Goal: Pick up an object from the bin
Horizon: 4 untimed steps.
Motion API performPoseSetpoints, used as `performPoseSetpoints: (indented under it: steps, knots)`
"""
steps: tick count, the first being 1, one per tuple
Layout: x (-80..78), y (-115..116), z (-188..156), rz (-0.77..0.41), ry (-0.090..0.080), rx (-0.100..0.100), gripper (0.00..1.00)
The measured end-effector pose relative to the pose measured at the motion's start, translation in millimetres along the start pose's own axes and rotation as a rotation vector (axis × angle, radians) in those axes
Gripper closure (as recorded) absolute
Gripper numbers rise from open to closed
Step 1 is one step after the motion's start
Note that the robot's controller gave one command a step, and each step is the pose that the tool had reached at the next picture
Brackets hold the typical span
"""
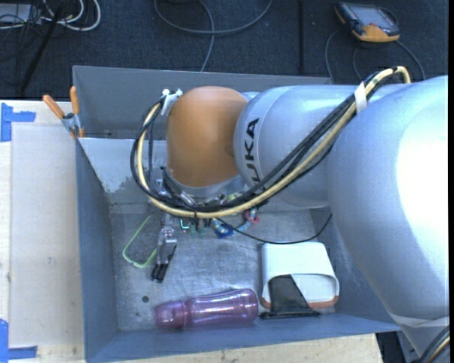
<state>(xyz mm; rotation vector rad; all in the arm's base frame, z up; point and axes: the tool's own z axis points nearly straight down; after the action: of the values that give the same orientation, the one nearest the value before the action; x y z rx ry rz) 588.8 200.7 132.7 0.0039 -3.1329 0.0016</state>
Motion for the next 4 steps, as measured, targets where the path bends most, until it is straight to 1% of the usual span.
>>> performPoseSetpoints:
  steps: [1,2,3,4]
  knots:
    - [-2.2,-1,-5,0.004,-0.008,-0.001,0.00]
    - [6.0,10,26,-0.207,-0.016,0.000,0.00]
    - [12.8,13,38,-0.411,-0.011,0.000,0.00]
    - [9.7,17,25,-0.489,-0.012,0.000,0.00]
